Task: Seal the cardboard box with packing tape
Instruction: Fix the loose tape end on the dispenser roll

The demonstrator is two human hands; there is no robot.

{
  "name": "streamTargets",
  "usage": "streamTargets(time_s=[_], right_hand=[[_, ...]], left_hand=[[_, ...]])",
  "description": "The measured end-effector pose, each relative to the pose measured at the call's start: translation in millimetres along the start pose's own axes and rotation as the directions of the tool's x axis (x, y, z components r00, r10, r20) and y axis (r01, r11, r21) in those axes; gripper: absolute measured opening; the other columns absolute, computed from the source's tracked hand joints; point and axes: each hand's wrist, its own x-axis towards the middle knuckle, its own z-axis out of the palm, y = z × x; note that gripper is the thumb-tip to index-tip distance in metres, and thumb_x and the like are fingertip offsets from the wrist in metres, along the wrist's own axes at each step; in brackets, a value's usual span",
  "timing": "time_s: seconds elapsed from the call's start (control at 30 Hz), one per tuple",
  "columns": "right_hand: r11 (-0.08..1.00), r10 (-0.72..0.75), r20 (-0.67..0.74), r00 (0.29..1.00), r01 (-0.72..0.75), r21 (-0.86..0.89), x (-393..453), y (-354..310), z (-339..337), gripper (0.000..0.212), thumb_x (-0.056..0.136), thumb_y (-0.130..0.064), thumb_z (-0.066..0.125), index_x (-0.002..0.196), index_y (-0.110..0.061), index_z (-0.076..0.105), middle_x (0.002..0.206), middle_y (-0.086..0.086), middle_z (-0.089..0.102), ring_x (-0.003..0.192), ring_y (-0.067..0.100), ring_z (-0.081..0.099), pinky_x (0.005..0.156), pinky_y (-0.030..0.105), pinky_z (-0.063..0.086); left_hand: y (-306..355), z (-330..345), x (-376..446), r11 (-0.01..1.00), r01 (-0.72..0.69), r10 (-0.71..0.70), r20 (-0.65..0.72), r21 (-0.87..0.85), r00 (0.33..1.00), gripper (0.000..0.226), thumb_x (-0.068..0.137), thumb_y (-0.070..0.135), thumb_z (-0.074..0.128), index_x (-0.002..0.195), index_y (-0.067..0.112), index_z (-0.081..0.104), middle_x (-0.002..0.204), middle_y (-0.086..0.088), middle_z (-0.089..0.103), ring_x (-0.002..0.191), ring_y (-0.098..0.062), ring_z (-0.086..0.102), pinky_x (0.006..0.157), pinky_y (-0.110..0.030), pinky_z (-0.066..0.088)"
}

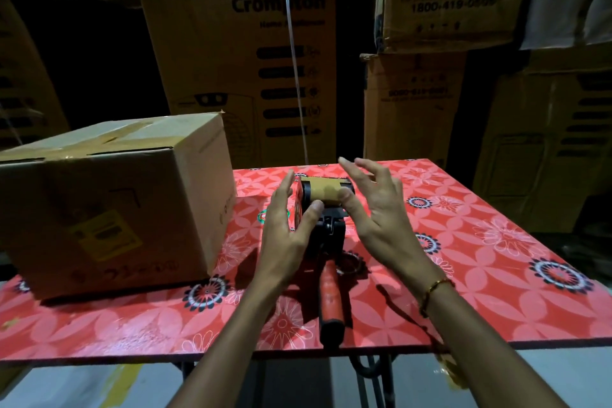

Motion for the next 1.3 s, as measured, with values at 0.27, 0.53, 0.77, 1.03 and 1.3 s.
streamTargets(time_s=[0.27, 0.53, 0.77, 1.03, 1.3], right_hand=[[0.983, -0.042, 0.047, 0.998, 0.033, 0.179, 24, 6, 2, 0.071, 0.09, -0.075, 0.018, 0.116, -0.037, 0.072, 0.148, -0.015, 0.042, 0.133, 0.011, 0.031, 0.102, 0.012, 0.021], [0.926, -0.056, 0.013, 0.998, 0.047, 0.375, 25, 11, 11, 0.047, 0.097, -0.062, 0.037, 0.117, -0.037, 0.07, 0.139, -0.014, 0.051, 0.134, 0.013, 0.047, 0.11, 0.048, 0.042], [0.873, 0.035, 0.013, 0.999, -0.037, 0.487, 28, 13, 10, 0.033, 0.1, -0.03, 0.055, 0.133, -0.027, 0.059, 0.134, -0.008, 0.06, 0.124, 0.005, 0.057, 0.101, 0.039, 0.053], [0.819, 0.121, 0.107, 0.987, -0.16, 0.55, 40, 11, 9, 0.016, 0.095, -0.022, 0.066, 0.098, -0.009, 0.073, 0.103, 0.001, 0.066, 0.087, 0.007, 0.063, 0.071, 0.022, 0.05], [0.812, 0.126, 0.023, 0.992, -0.116, 0.573, 39, 3, 15, 0.012, 0.095, -0.02, 0.065, 0.089, -0.01, 0.069, 0.096, 0.004, 0.062, 0.087, 0.013, 0.066, 0.071, 0.034, 0.056]], left_hand=[[6, -2, 34, 0.996, -0.078, 0.077, -0.017, -0.033, 0.997, 0.039, 0.098, 0.052, 0.045, 0.125, 0.029, 0.063, 0.121, 0.012, 0.067, 0.112, 0.0, 0.062, 0.094, -0.024, 0.051], [9, -7, 43, 0.996, -0.07, 0.073, 0.053, -0.057, 0.996, 0.028, 0.097, 0.044, 0.056, 0.106, 0.022, 0.072, 0.111, 0.003, 0.071, 0.108, -0.014, 0.066, 0.096, -0.04, 0.052], [16, -2, 47, 0.978, 0.031, -0.017, 0.069, -0.208, 0.997, 0.012, 0.097, 0.014, 0.061, 0.095, 0.009, 0.072, 0.093, 0.0, 0.072, 0.087, -0.005, 0.067, 0.074, -0.019, 0.052], [15, 0, 45, 0.964, 0.044, -0.027, 0.067, -0.261, 0.997, 0.014, 0.098, 0.014, 0.059, 0.098, 0.005, 0.07, 0.098, -0.013, 0.072, 0.089, -0.016, 0.07, 0.077, -0.024, 0.054], [7, -3, 42, 0.966, 0.002, 0.03, 0.121, -0.258, 0.992, 0.021, 0.1, 0.024, 0.056, 0.106, 0.008, 0.069, 0.112, -0.021, 0.064, 0.102, -0.029, 0.066, 0.083, -0.028, 0.054]])
